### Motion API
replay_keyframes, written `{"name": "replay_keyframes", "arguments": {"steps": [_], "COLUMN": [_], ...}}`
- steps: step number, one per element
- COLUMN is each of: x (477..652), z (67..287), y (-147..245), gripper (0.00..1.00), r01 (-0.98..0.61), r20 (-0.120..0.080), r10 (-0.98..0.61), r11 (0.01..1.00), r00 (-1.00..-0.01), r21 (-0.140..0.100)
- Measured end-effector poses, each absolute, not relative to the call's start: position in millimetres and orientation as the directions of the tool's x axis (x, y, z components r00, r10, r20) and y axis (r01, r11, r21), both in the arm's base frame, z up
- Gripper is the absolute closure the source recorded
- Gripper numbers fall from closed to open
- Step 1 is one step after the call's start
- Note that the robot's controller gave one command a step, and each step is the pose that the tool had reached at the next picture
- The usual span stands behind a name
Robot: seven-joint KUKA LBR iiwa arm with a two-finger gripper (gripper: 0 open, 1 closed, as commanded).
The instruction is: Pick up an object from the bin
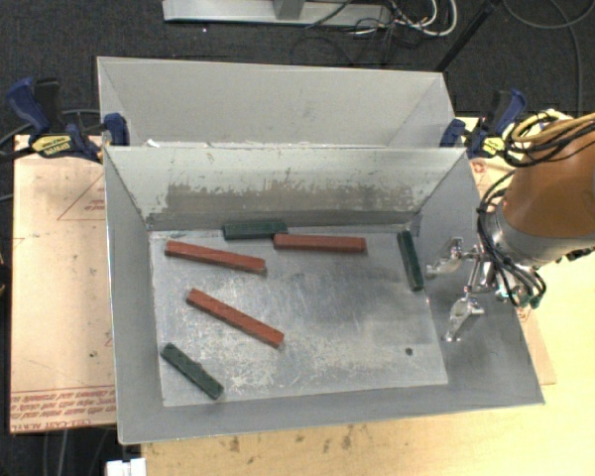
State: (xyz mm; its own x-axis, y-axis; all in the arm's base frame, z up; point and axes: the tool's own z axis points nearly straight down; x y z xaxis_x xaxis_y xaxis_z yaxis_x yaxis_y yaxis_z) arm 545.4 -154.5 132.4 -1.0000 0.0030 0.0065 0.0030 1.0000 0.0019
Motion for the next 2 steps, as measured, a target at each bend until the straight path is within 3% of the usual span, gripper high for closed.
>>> {"name": "replay_keyframes", "arguments": {"steps": [1, 2], "x": [547.5, 582.1], "z": [137, 93], "y": [-154, -140], "gripper": [0.00, 0.00], "r01": [0.000, 0.299], "r20": [-0.001, -0.010], "r10": [0.000, 0.299], "r11": [1.000, 0.954], "r00": [-1.000, -0.954], "r21": [0.000, 0.001]}}
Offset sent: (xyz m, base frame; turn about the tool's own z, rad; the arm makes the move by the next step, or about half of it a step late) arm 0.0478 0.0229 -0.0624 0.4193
